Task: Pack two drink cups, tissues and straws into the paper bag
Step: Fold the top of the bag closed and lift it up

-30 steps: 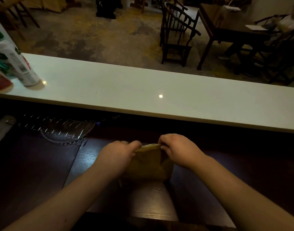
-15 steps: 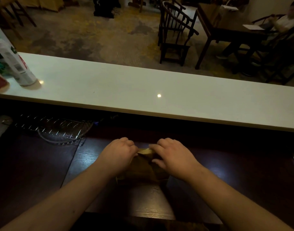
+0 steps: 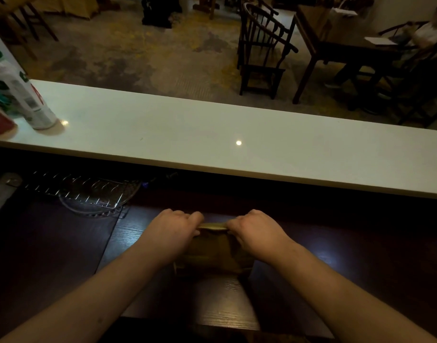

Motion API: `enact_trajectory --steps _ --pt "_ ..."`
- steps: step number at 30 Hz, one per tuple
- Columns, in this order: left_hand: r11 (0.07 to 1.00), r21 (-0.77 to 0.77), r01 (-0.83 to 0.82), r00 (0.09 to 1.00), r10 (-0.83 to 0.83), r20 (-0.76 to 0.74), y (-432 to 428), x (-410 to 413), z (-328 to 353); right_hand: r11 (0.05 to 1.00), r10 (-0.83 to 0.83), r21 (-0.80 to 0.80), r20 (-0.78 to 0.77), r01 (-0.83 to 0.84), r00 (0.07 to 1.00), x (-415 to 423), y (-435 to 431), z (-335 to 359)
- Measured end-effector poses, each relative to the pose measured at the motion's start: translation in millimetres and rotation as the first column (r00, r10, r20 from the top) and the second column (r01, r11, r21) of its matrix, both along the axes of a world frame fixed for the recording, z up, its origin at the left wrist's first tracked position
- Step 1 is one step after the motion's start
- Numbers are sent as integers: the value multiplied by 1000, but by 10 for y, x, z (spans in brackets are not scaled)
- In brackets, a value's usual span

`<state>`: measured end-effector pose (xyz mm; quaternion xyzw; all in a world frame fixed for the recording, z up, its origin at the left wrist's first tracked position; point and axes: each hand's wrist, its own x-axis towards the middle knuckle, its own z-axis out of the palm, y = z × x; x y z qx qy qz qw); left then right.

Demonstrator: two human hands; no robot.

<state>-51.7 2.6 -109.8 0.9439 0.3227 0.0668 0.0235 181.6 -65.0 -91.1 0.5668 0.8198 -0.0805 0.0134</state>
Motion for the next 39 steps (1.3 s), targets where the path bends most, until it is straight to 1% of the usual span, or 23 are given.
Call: enact_trajectory --steps 3,6,8,11,14,16,17,19,22,25,27,29,30,32,35,37,39 --pt "998 49 37 999 -37 -6 38 -45 -30 1000 -23 -12 -72 22 997 28 -16 -5" --pt "997 62 46 999 -46 -6 52 -53 -57 1000 12 13 -69 -11 998 95 -6 -43" --pt "1000 14 25 1000 -25 -12 50 -51 -44 999 24 25 -62 -22 998 162 -11 -69" --pt "997 -71 -4 999 7 38 88 -87 -79 1000 12 -10 -49 -12 999 253 -55 -67" --pt "981 -194 22 997 -7 78 109 -99 -111 995 -72 -83 -116 63 991 352 -92 -52" --pt "972 -235 12 994 14 108 113 -89 -53 984 -138 -130 -162 118 977 399 -105 -55" --pt "974 -227 -2 994 26 103 126 -97 -26 983 -143 -134 -167 121 976 418 -106 -65" --pt "988 -150 -20 996 33 86 165 -153 -17 990 -115 -97 -162 100 980 444 -111 -86" --pt "995 -99 -5 999 10 48 207 -220 -50 994 -93 -64 -133 85 987 489 -126 -144" --pt "991 -131 -12 999 16 36 169 -189 12 987 -133 -114 -153 116 979 524 -143 -164" --pt "986 -161 -49 996 61 71 176 -205 19 977 -185 -136 -177 163 967 591 -154 -153" --pt "976 -197 -87 988 110 106 181 -232 35 971 -218 -131 -152 199 964 686 -163 -165" --pt "980 -179 -85 987 108 118 194 -243 18 972 -218 -119 -132 203 967 719 -173 -179" --pt "987 -142 -71 989 87 116 202 -241 23 981 -189 -73 -124 181 974 748 -183 -210" --pt "988 -139 -62 991 78 112 224 -255 14 989 -146 -40 -165 141 975 734 -178 -201" --pt "986 -148 -71 991 87 106 250 -287 98 992 -128 -31 -202 124 971 722 -156 -80" --pt "991 -125 -57 993 69 100 326 -310 317 995 -96 -24 -220 93 971 713 -112 143"
